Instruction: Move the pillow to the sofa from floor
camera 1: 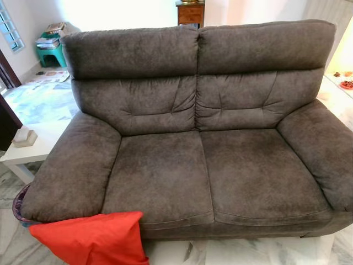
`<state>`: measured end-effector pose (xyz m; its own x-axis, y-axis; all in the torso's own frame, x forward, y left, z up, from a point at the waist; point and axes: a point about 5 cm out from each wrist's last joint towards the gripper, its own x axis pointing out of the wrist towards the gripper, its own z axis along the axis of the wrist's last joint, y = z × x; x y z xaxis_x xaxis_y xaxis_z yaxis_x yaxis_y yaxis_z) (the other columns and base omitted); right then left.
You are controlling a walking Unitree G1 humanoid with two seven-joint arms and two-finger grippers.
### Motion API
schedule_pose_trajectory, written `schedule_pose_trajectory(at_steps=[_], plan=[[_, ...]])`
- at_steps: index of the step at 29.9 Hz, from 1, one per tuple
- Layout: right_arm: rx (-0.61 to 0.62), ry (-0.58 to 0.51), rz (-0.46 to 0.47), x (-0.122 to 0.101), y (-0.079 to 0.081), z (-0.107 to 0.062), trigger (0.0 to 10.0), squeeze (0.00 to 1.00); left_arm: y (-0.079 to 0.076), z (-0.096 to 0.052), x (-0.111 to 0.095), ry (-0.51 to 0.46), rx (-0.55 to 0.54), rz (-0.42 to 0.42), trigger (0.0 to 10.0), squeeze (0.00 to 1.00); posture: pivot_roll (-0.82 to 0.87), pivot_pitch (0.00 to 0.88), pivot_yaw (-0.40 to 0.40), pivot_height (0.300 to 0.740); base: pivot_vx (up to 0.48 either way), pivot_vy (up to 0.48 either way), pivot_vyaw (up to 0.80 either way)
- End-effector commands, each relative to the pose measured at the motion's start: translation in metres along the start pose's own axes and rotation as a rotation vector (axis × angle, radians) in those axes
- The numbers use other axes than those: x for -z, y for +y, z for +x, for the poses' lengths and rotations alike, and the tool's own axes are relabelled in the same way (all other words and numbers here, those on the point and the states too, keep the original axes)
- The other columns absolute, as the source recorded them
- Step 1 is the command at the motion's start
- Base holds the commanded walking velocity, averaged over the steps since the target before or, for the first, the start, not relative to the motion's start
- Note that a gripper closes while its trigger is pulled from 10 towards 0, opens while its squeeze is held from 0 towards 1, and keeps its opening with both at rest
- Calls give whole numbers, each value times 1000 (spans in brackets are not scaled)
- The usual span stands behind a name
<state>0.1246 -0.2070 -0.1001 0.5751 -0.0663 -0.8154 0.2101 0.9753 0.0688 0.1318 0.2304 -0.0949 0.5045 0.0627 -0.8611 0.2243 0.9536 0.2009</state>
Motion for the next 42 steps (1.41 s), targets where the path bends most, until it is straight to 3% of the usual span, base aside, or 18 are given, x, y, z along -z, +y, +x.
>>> schedule_pose_trajectory(at_steps=[1,17,42], plan=[[-2,2,-25,-1,-1,0,10000,0,0,0,0,1,-10,-21,10000,0,-94,1,20,740,0,0,0],[-9,-1,-66,-6,-5,1,10000,0,-7,1,2,8,-13,-57,10000,0,-91,0,5,740,0,0,0],[-14,13,-66,1,-3,-1,10000,0,-4,-1,8,21,-9,-26,10000,0,-90,0,22,740,0,0,787]])
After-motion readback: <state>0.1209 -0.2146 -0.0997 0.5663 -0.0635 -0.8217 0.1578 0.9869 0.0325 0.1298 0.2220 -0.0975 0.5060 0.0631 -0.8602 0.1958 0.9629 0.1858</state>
